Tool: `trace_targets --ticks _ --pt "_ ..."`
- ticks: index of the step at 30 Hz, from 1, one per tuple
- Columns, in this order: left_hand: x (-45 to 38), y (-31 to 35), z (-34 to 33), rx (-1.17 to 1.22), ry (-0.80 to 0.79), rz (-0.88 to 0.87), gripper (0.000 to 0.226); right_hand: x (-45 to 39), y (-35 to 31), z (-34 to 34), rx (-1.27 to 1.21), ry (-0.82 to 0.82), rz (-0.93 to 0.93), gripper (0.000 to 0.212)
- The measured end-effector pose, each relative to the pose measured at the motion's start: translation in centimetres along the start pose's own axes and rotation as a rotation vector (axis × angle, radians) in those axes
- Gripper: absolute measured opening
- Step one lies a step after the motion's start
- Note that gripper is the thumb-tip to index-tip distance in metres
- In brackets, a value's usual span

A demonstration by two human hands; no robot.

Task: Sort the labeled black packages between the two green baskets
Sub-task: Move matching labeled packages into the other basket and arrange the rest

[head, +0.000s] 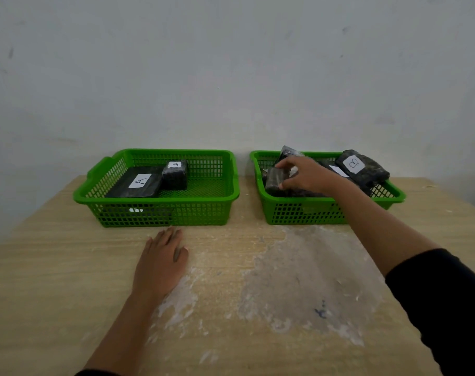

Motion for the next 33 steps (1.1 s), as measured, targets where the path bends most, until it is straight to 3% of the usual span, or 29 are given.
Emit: trace_targets --ticks 3,6,13,20,23,28,30,33 --pt "-0.2 -0.1 -0.1 0.002 0.001 -0.007 0.052 1.5 -2.5 0.8 -0.020 0.151 0.167 0.053" --pt "-0.2 -0.3 -0.2 0.001 0.004 -0.013 0.052 3.1 -4.0 -1.2 0.040 0.088 0.273 0.047" --pt "-0.2 -0.4 -0.2 0.007 0.004 -0.020 0.052 4.5 -2.8 -1.6 -0.182 0.190 0.241 0.026" --pt "-0.2 -0.5 -0.3 0.007 0.000 -0.024 0.053 4.8 -2.9 -1.9 -0.176 0.210 0.247 0.018" --pt "-0.2 -0.5 -0.4 0.006 -0.002 -0.028 0.053 4.4 -2.9 -2.1 -0.206 0.157 0.206 0.033" --pt "-0.2 -0.6 -0.3 0.001 0.012 -0.027 0.053 3.7 -3.0 -1.5 -0.126 0.066 0.176 0.089" --pt "-0.3 -0.7 -0.4 -0.003 0.011 -0.023 0.053 3.2 -2.8 -1.3 -0.051 0.018 0.121 0.095" --pt "-0.3 -0.6 -0.4 0.002 0.007 -0.026 0.053 2.5 -2.6 -0.7 0.070 -0.086 0.031 0.085"
Point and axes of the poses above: each hand's wrist, its own x-axis away from the middle knuckle, its own z-axis out of the back of the hand, y = z × x, the point moved 7 cm from there along -x, towards the middle knuckle, and after that the axes turned 2 degrees about -z, right-handed, at the moved point
